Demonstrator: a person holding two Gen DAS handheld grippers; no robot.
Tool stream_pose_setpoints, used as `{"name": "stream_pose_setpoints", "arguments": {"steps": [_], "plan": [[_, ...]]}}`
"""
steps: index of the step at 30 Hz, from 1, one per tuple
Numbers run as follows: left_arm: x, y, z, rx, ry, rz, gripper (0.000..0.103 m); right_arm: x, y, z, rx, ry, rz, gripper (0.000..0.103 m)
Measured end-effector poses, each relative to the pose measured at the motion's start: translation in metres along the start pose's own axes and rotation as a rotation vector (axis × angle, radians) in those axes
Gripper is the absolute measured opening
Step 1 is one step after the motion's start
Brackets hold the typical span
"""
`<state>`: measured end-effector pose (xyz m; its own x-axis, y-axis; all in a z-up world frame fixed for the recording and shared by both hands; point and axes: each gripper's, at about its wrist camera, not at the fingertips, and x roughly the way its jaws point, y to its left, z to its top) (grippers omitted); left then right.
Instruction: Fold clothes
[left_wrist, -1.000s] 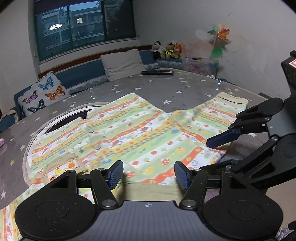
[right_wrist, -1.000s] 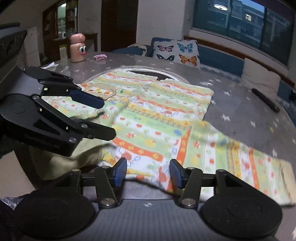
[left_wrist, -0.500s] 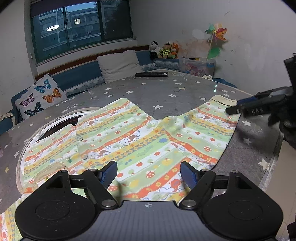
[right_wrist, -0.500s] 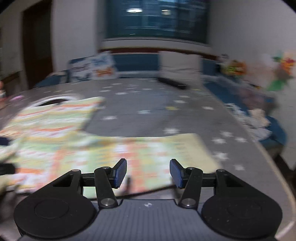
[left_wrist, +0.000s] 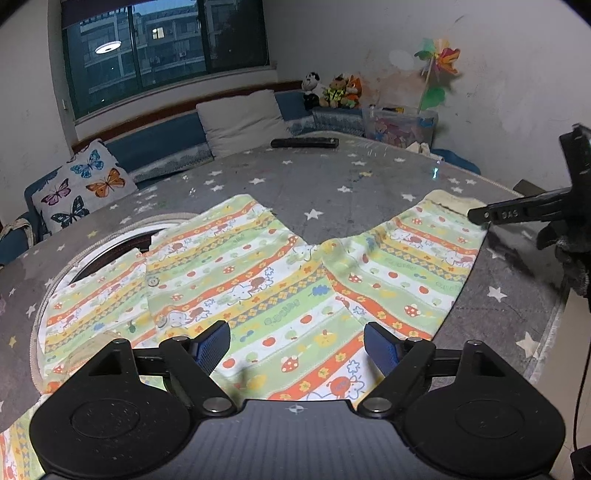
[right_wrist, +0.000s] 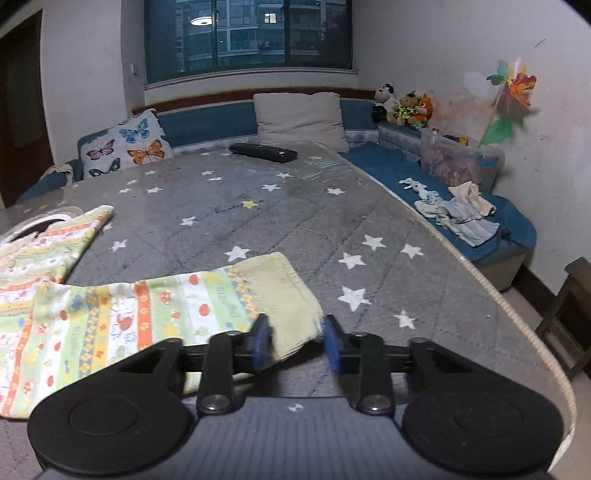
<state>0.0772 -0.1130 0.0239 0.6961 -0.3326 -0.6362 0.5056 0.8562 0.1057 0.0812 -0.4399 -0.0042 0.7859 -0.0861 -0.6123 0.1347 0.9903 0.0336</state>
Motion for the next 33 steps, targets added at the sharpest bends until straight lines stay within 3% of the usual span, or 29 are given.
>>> {"name": "stream_pose_setpoints", "arguments": {"steps": [1,4,12,20,28,33], "plan": [[0.002,-0.001,0.0,0.001,0.008,0.004,0.082,-0.001,0.001,0.0,0.005,0.001,0.01,0.014],[0.008,-0.004,0.0,0.01,0.024,0.009,0.082,-0.007,0.0,0.002,0.037,-0.013,0.024,0.008],[0.021,-0.014,-0.003,0.039,0.047,-0.006,0.082,-0.046,-0.001,0.033,0.116,-0.125,0.107,0.006],[0.019,-0.016,-0.006,0.043,0.037,0.001,0.082,-0.098,0.029,0.074,0.068,-0.229,0.268,0.006],[-0.027,0.027,-0.017,-0.075,-0.053,0.064,0.084,-0.129,0.105,0.104,-0.09,-0.273,0.445,0.006],[-0.05,0.062,-0.037,-0.161,-0.073,0.136,0.085,-0.125,0.168,0.102,-0.189,-0.244,0.555,0.006]]}}
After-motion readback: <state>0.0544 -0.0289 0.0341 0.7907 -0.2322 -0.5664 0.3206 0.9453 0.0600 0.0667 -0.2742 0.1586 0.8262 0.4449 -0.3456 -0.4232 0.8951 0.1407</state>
